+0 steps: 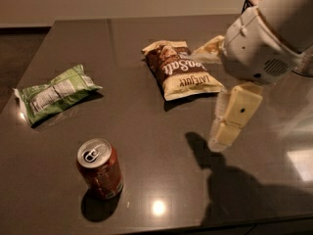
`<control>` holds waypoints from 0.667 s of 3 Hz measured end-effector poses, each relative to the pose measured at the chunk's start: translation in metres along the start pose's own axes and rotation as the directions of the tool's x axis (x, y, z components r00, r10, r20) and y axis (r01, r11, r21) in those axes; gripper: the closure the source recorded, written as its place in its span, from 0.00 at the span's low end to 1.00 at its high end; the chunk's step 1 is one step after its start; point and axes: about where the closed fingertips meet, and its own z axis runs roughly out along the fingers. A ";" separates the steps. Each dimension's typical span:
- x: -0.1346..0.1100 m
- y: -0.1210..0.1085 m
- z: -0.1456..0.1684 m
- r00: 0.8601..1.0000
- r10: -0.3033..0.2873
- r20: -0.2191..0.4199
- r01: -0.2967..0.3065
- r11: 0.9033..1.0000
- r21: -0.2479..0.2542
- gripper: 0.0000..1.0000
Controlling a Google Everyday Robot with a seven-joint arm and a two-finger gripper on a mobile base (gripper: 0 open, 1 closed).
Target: Move coke can near brown chip bag
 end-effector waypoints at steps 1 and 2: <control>-0.052 0.033 0.020 0.988 -0.125 0.086 0.130 0.990 -0.053 0.00; -0.089 0.064 0.044 0.971 -0.201 0.130 0.216 0.970 -0.109 0.00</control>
Offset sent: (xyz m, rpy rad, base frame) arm -0.1040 0.1490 -0.0365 0.0921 0.0842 0.3992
